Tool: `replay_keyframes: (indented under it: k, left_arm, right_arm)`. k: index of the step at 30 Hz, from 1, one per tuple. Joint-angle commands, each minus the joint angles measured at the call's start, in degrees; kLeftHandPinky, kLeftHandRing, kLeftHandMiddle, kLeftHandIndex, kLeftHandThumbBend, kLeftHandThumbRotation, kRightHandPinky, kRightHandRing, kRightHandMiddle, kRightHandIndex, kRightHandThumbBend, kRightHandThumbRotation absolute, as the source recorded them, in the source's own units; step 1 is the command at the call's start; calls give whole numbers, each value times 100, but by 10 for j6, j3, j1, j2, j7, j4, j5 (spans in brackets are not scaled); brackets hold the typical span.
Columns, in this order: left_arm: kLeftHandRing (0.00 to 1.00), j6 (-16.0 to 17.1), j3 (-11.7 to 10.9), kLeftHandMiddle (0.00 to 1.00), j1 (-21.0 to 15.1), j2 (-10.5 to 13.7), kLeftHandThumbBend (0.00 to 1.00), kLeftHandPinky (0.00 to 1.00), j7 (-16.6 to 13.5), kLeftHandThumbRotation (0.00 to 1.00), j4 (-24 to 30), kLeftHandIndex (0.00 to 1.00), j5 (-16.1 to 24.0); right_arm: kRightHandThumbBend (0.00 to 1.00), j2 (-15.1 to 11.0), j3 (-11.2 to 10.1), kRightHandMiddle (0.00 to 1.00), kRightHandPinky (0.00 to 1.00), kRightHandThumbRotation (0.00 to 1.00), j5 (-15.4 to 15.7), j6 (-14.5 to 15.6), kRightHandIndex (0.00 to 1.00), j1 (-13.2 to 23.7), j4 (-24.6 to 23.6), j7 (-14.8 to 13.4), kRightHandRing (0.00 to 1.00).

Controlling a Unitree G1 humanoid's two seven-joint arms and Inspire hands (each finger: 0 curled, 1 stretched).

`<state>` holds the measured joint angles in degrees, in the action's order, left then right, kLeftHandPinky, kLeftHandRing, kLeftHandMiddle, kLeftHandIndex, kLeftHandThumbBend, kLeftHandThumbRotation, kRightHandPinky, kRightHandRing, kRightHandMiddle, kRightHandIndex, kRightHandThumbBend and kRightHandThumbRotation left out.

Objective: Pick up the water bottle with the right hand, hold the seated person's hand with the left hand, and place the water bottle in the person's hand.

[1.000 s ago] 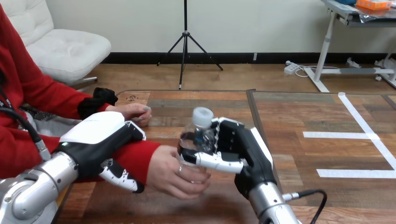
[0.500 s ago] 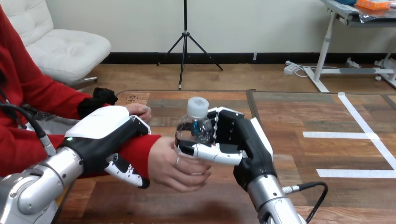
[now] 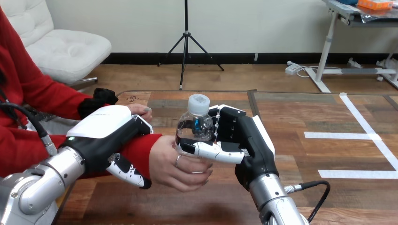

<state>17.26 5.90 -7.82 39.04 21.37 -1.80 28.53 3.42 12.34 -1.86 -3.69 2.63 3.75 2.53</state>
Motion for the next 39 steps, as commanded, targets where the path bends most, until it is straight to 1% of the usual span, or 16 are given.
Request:
replay_keyframes:
  k: [1, 2, 5, 9, 12, 13, 17, 20, 22, 25, 31, 34, 39]
  left_arm:
    - [35, 16, 15, 40, -44, -23, 89, 31, -2, 0, 32, 40, -16]
    - [35, 17, 15, 40, -43, -23, 89, 31, -3, 0, 31, 40, -16]
    - [37, 5, 13, 42, -39, -21, 90, 33, 4, 0, 45, 42, -12]
    - [38, 19, 10, 43, -37, -18, 91, 35, -5, 0, 43, 44, -10]
    - [40, 20, 9, 45, -35, -17, 92, 37, -6, 0, 46, 46, -9]
    - [42, 18, 9, 47, -34, -17, 93, 40, -5, 0, 47, 49, -9]
    - [47, 11, 7, 51, -32, -16, 94, 44, -4, 0, 56, 53, -6]
    - [51, 18, 6, 56, -30, -12, 94, 48, -7, 1, 57, 57, -2]
    - [55, 17, 5, 60, -28, -11, 95, 52, -6, 2, 60, 61, -1]
    - [59, 24, 4, 63, -25, -7, 96, 55, -10, 3, 60, 65, 5]
    - [64, 23, 0, 70, -18, -5, 97, 58, -10, 7, 61, 72, 1]
    - [66, 33, -2, 72, -15, -3, 97, 59, -16, 8, 56, 74, 0]
    - [68, 35, -6, 75, -7, 0, 98, 61, -15, 11, 56, 78, -1]
  right_arm:
    - [85, 46, 22, 46, 38, 0, 2, -12, 44, 56, -28, 1, 43]
    - [85, 46, 22, 47, 38, 0, 3, -11, 45, 56, -29, -1, 43]
    - [85, 43, 21, 47, 38, 0, 7, -16, 46, 56, -26, -1, 44]
    - [85, 44, 19, 49, 39, 0, 17, -15, 47, 54, -27, -11, 45]
    - [85, 42, 19, 50, 40, 1, 26, -17, 48, 55, -26, -18, 46]
    - [85, 42, 18, 51, 41, 3, 28, -17, 49, 55, -25, -18, 47]
    - [83, 41, 16, 52, 43, 6, 29, -19, 51, 54, -24, -21, 49]
    - [83, 35, 17, 54, 45, 9, 44, -27, 52, 56, -22, -28, 51]
    - [82, 32, 14, 55, 46, 12, 46, -28, 55, 56, -21, -29, 52]
    - [82, 28, 11, 56, 47, 16, 51, -25, 57, 55, -22, -32, 53]
    - [83, 23, 3, 60, 49, 23, 46, -25, 62, 55, -22, -30, 57]
    - [84, 18, -2, 61, 50, 26, 42, -28, 64, 55, -20, -26, 58]
    - [85, 11, -10, 63, 53, 32, 34, -32, 66, 54, -19, -19, 60]
